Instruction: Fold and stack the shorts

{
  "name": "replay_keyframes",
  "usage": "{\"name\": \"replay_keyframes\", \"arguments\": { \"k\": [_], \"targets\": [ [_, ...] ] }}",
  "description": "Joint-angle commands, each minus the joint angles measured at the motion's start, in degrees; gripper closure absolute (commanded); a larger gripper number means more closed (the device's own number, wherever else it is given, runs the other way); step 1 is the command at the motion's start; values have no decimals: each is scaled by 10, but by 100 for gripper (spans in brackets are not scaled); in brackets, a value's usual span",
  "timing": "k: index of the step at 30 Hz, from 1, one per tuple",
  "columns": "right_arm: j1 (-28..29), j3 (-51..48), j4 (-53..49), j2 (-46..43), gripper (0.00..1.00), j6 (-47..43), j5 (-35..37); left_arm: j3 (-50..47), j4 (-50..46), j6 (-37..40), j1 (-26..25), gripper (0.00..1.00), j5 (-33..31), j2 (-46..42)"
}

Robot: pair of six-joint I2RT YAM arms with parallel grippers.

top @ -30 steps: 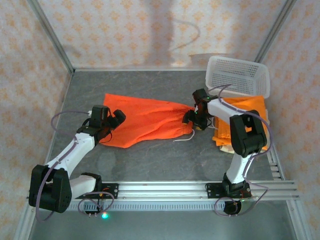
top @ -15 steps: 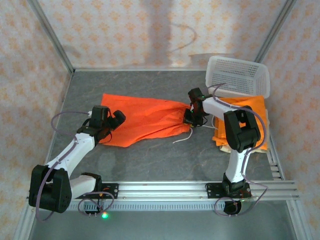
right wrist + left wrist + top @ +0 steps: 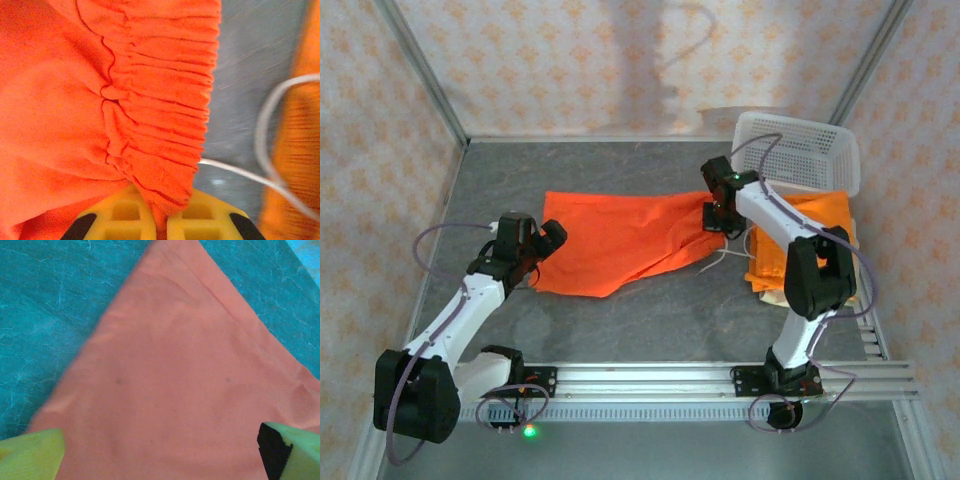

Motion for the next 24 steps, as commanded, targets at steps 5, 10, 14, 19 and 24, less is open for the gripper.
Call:
{"name": "replay_keyframes", "arguments": {
  "k": [5,10,14,19,24],
  "targets": [
    [1,128,-182,-28,100,-89,237,-1,-13,12,-6,0,-22,-9],
    [26,223,-258,-1,100,-89,336,-3,-14,13,-6,0,-23,-10],
    [80,277,-294,34,100,-74,380,-4,-13,11,-7,0,-22,-10],
    [160,360,-342,118,100,-14,369,-6,-13,10,-6,0,-23,-10],
    [242,450,-317,215,99,22,230,-11,-5,3,-7,0,-22,-10]
  ]
}}
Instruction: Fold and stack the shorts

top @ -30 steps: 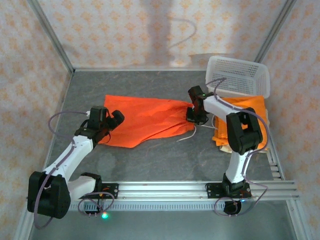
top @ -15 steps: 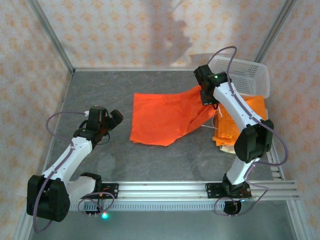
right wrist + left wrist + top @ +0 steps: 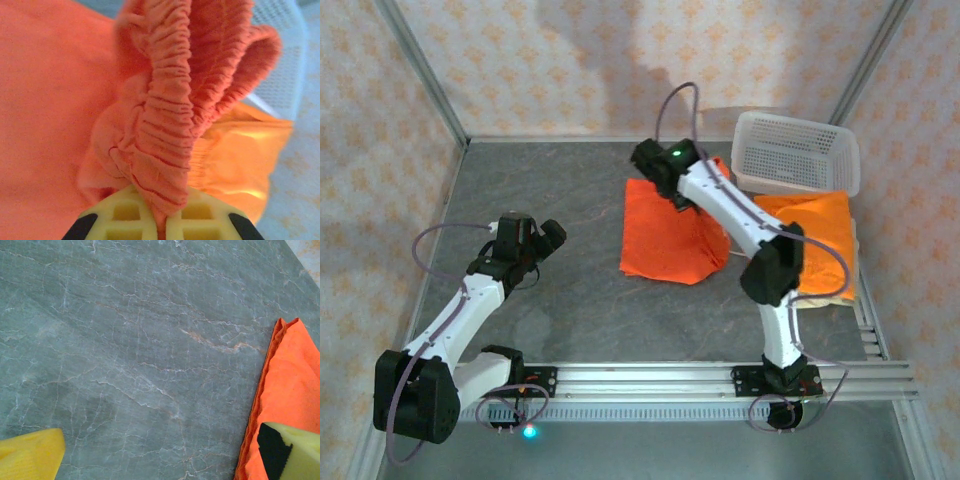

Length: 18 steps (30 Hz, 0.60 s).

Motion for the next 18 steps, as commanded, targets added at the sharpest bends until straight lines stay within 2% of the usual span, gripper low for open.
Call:
{"name": "replay_keyframes", "arguments": {
  "k": [1,4,5,7,10,11,13,18],
  "targets": [
    [50,64,9,55,92,39,-124,-12,-2,2,-6,0,-14,-9],
    [65,110,76,79,41,48,-348,-13,2,0,-6,0,-7,-13],
    [63,101,106,67,30,56,-405,-13,3,0,-6,0,-5,-15],
    [55,42,197,4,17,73,-494,-13,7,-3,-6,0,2,-25],
    [9,-107,335,-126,7,107,-572,-14,19,-10,-6,0,17,-45],
    [-12,-154,368,-166,2,119,-577,-14,26,-12,-6,0,25,-49],
    [-59,-254,420,-243,1,133,-568,-10,47,-23,-7,0,54,-51],
    [-165,-377,408,-321,0,102,-526,46,63,-31,-52,0,93,-6]
  ]
}}
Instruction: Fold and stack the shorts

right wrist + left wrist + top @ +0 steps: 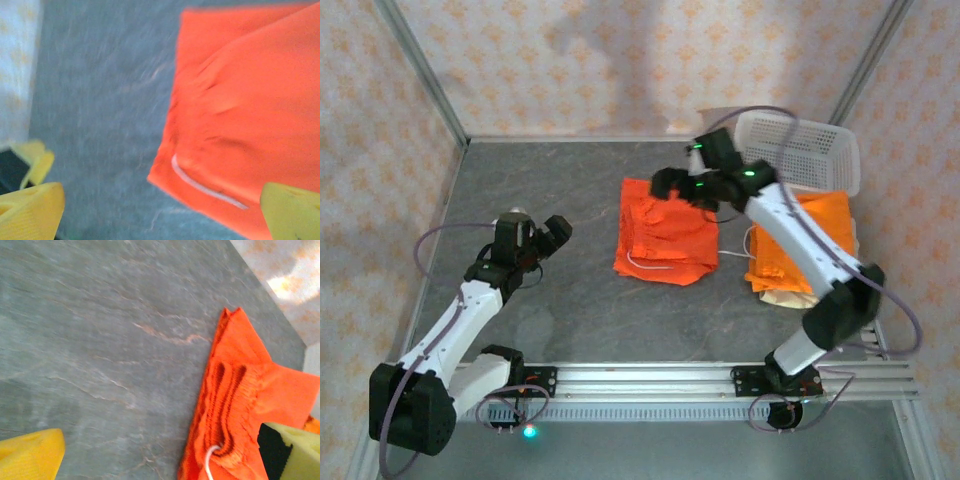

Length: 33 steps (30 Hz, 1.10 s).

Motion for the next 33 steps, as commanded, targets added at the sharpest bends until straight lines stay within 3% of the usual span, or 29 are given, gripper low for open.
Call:
{"name": "replay_keyframes", "arguments": {
  "k": [1,6,11,25,33],
  "targets": [
    [-41,-57,15,-10,0,-13,9,60,28,-9,-41,0,33,35],
    [-116,-113,15,-1,0,-20,-17,128,57,-30,-121,0,35,114],
    [-135,-152,31,-2,0,-12,-13,198,30,-40,-171,1,19,222],
    [-149,-236,40,-52,0,-16,0,418,-74,-16,-204,27,15,523],
    [-153,-247,38,-58,0,-20,2,452,-126,-21,-218,35,-15,598]
  ]
}}
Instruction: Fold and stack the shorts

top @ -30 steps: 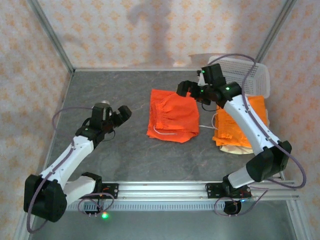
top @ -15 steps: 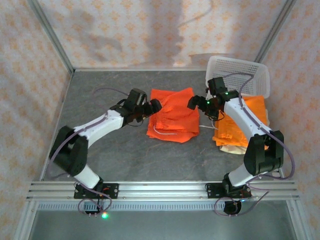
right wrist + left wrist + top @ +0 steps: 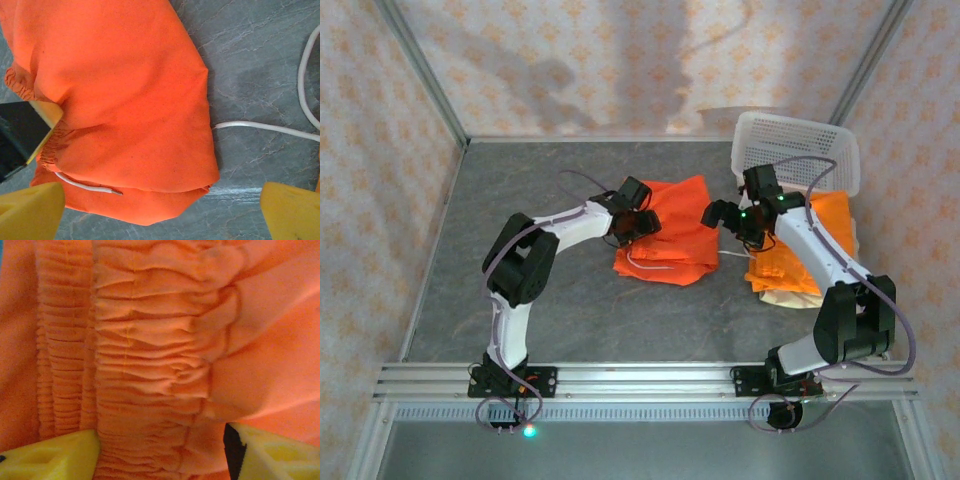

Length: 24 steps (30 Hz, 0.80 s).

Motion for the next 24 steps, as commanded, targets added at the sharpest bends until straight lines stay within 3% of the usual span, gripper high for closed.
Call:
{"name": "replay_keyframes", "arguments": {
  "k": [1,5,8,11,24],
  "targets": [
    [-3,-8,4,-13,0,-9,13,11,-52,3,-4,39,-23,16],
    [-2,-8,5,-9,0,-9,9,19,-60,4,-11,59,-24,13],
    [-2,-10,8,-9,0,-9,11,15,-66,13,-13,82,-31,-12],
    [-3,-14,12,-7,0,-9,12,11,-73,23,-13,99,-33,-47],
    [-4,-18,21,6,0,-10,7,28,-158,81,-1,100,-79,-193]
  ]
}}
